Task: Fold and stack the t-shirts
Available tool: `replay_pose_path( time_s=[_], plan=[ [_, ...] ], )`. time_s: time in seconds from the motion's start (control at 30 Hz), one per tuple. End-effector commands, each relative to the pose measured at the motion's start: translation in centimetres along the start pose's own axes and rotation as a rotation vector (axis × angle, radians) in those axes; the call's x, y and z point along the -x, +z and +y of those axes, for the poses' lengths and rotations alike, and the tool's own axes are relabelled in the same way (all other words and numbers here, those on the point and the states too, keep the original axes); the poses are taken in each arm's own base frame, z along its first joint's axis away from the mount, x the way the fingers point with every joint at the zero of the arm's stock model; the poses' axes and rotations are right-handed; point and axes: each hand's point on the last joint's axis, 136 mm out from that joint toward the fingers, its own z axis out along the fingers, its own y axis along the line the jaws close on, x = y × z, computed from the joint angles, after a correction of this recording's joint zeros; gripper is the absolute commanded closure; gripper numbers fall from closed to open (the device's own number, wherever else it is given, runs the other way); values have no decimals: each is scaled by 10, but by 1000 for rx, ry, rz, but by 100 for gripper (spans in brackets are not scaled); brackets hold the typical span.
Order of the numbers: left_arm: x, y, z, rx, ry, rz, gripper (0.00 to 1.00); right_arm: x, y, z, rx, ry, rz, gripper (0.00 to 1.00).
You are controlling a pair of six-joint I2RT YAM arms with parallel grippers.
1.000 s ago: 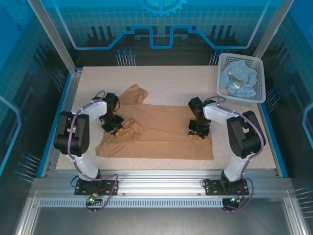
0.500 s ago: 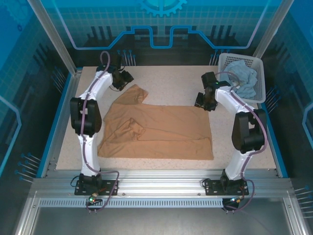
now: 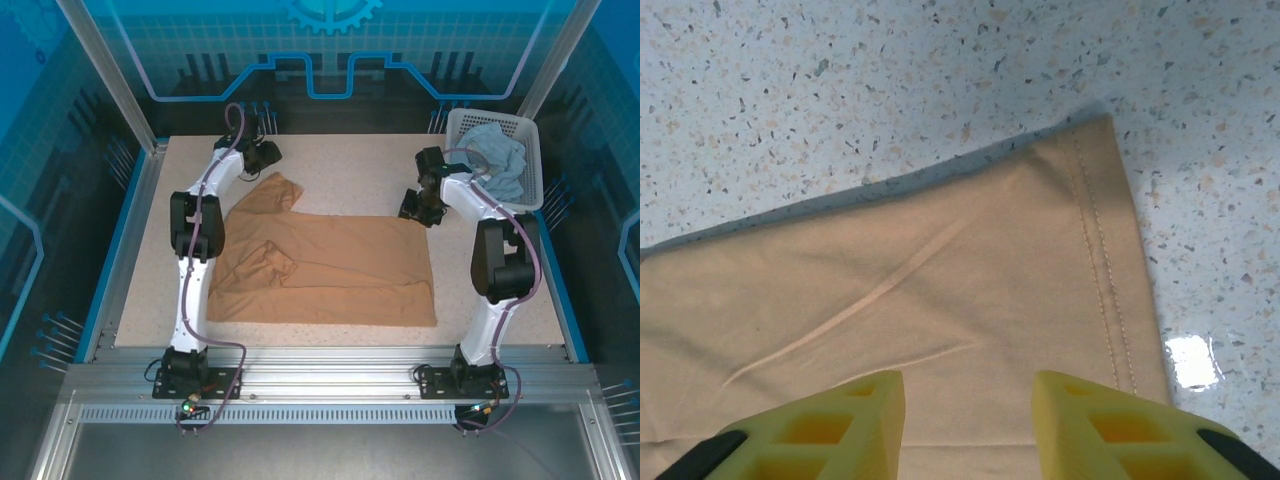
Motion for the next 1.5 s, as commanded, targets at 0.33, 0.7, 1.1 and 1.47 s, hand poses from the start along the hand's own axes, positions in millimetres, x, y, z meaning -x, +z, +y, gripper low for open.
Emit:
replay_pose_path(
  time_s=[0.33, 0.7, 1.1, 1.47],
  plan=[
    [-60, 40, 15, -31, -121, 268, 44, -2, -26, -2, 67, 25, -23, 60],
    [-89, 27, 20, 62, -40, 343, 62, 1, -23, -1, 82, 46, -24, 60],
    [-89, 6, 7, 97, 107, 316, 53, 0, -11, -3, 76, 65, -2, 60],
    [-102, 3, 33, 224, 102, 357, 80, 1, -9, -7, 60, 75, -4, 60]
  ],
)
